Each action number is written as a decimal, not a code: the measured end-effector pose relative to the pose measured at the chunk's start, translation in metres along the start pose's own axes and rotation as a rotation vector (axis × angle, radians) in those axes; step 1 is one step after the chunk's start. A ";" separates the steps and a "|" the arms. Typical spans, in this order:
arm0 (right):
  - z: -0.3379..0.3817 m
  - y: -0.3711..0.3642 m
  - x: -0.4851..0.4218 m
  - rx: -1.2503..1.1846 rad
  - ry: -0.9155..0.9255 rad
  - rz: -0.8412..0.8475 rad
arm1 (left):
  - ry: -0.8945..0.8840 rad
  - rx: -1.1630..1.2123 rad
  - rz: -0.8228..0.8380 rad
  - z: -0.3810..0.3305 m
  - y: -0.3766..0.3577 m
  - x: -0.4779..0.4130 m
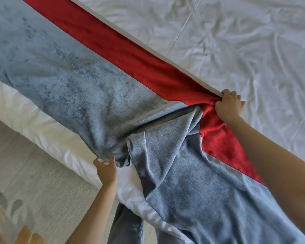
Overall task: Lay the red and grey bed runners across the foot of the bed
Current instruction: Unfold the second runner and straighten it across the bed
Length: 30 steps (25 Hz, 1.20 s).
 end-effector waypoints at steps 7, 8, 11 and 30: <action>-0.006 0.009 0.039 -0.024 0.104 -0.026 | 0.007 -0.021 0.175 0.023 -0.013 0.057; -0.008 0.010 0.046 -0.023 0.132 -0.029 | 0.009 -0.015 0.210 0.029 -0.016 0.068; -0.012 0.008 0.067 -0.020 0.198 0.011 | 0.021 0.004 0.304 0.042 -0.028 0.099; -0.213 0.011 0.228 0.125 0.429 0.177 | -0.284 0.031 0.167 0.139 -0.005 0.251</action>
Point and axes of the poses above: each hand's wrist, its own x-axis away from the middle knuckle, its own y-axis out of the back of the hand, z = x × y, the point moved 3 cm from there along -x, towards the middle knuckle, and after that the axes turned 11 degrees about -z, right-handed, at the moved point
